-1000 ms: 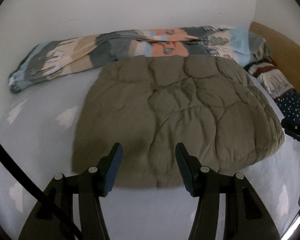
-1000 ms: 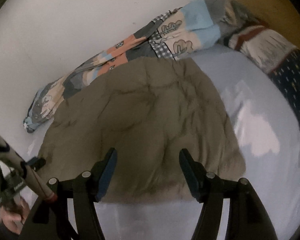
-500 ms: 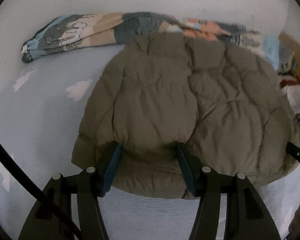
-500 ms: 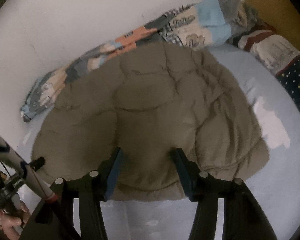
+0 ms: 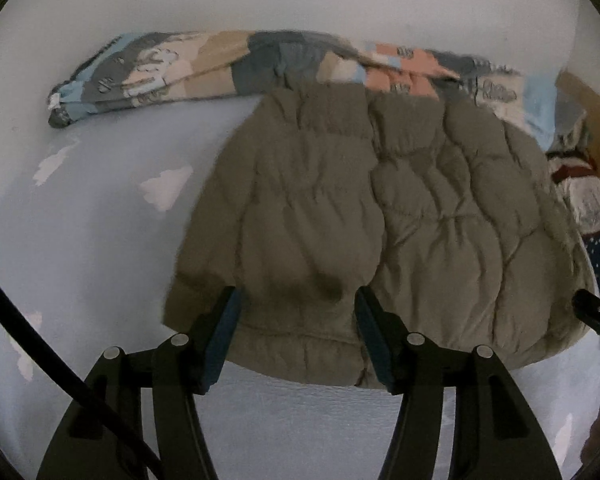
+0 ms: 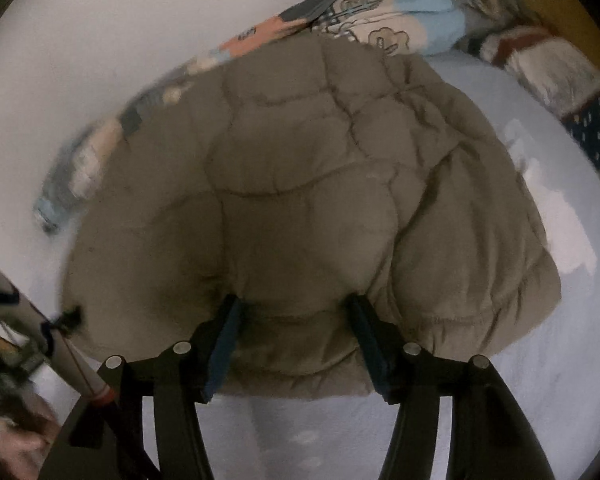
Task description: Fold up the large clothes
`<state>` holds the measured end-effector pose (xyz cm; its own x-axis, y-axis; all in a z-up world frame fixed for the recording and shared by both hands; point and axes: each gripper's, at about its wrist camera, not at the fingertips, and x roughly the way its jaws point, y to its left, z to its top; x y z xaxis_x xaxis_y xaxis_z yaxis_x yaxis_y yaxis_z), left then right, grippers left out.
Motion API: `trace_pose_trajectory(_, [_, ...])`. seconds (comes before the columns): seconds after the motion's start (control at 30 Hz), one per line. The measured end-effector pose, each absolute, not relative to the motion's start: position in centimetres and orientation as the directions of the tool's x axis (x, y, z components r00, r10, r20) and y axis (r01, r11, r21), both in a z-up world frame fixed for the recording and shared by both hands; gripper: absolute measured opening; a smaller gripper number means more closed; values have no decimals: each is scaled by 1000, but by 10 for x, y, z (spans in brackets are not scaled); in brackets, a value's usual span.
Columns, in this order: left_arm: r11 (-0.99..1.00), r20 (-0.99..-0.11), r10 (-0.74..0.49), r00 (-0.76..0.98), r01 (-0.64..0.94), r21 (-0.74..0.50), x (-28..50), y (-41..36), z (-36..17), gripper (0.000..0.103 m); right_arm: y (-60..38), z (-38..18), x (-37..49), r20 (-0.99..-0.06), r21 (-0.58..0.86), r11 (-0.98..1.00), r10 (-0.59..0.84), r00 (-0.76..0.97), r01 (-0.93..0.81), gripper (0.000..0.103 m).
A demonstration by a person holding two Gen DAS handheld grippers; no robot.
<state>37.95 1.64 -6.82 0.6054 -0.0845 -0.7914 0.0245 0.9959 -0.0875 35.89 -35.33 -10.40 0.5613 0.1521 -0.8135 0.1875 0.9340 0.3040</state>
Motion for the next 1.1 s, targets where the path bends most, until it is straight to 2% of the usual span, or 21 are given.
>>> trace_pose_trajectory(0.2, [993, -822, -87, 563, -22, -120, 382, 36, -77, 58, -394, -86, 331, -781, 360, 890, 124, 612, 279, 62])
trace_pose_trajectory(0.3, [992, -870, -91, 485, -31, -121, 390, 42, -100, 59, -418, -92, 323, -799, 356, 865, 85, 595, 354, 62])
trace_pose_trajectory(0.4, [995, -872, -71, 485, -24, -95, 392, 39, -98, 59, -434, -120, 326, -846, 360, 840, 111, 521, 406, 62])
trace_pose_trajectory(0.5, [987, -852, -118, 510, -32, -156, 388, 46, -80, 59, -441, -141, 325, -857, 416, 795, 180, 483, 441, 64])
trace_pose_trajectory(0.6, [972, -821, -172, 545, -43, -232, 385, 62, -62, 62, -448, -125, 321, -834, 454, 764, 184, 520, 458, 64])
trace_pose_trajectory(0.67, [967, -817, -176, 549, -61, -249, 384, 71, -58, 68, -453, -105, 316, -815, 448, 769, 142, 562, 456, 69])
trace_pose_trajectory(0.87, [898, -841, -261, 474, -200, -391, 387, 113, -80, 69, -472, -96, 299, -797, 493, 705, 131, 589, 510, 72])
trace_pose_trajectory(1.1, [781, -809, -371, 456, -318, -537, 384, 136, -102, 69, -491, -103, 289, -788, 543, 630, 155, 596, 555, 76])
